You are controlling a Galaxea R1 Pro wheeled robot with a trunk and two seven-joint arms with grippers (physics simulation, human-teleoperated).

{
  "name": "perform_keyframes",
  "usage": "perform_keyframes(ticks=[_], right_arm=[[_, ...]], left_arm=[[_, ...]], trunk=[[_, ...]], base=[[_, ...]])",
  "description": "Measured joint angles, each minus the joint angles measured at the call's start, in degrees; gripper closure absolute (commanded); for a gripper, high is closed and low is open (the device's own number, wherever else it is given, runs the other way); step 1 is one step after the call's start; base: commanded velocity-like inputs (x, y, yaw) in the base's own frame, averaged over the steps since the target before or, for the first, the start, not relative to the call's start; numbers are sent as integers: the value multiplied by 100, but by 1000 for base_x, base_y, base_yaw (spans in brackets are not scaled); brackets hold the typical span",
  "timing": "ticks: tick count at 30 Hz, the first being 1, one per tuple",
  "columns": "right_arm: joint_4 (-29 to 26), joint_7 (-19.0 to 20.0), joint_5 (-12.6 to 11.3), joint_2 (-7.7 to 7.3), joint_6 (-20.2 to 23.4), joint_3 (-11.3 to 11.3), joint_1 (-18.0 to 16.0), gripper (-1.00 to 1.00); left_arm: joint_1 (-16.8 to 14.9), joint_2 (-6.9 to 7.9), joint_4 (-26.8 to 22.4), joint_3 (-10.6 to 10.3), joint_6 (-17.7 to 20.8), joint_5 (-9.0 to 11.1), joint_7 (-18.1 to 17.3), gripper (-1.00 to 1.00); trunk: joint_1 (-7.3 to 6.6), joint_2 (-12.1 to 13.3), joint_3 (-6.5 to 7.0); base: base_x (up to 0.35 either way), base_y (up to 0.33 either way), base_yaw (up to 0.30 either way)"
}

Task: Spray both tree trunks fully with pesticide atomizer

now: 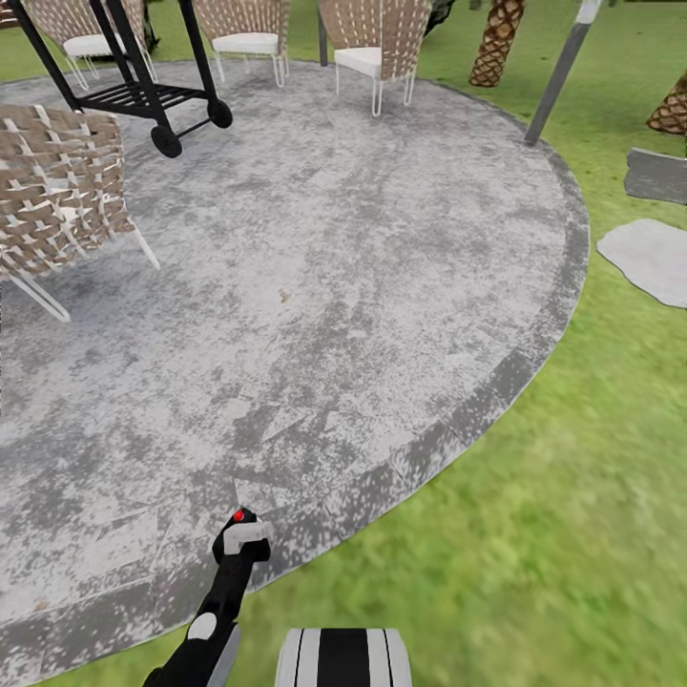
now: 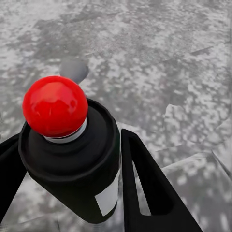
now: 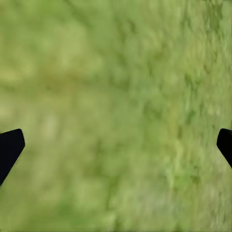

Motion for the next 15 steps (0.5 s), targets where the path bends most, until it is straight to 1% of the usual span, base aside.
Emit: perform_keyframes(ticks=[3,5,15], right_arm=[[-15,9,-2,47,0,1,-1,-100],[-27,9,-3,58,0,0,-1,-100],[-35,-5,-21,67,-8,-8,-1,-100]], left_arm=[[1,4,366,0,-10,6,1,100],[0,5,513,-4,-16,5,-2,100],[0,14,662,2,-28,1,-2,100]], trunk=[[-8,4,66],[-13,7,111],[-39,20,333]], base=[[0,0,0],[0,0,0],[0,0,0]])
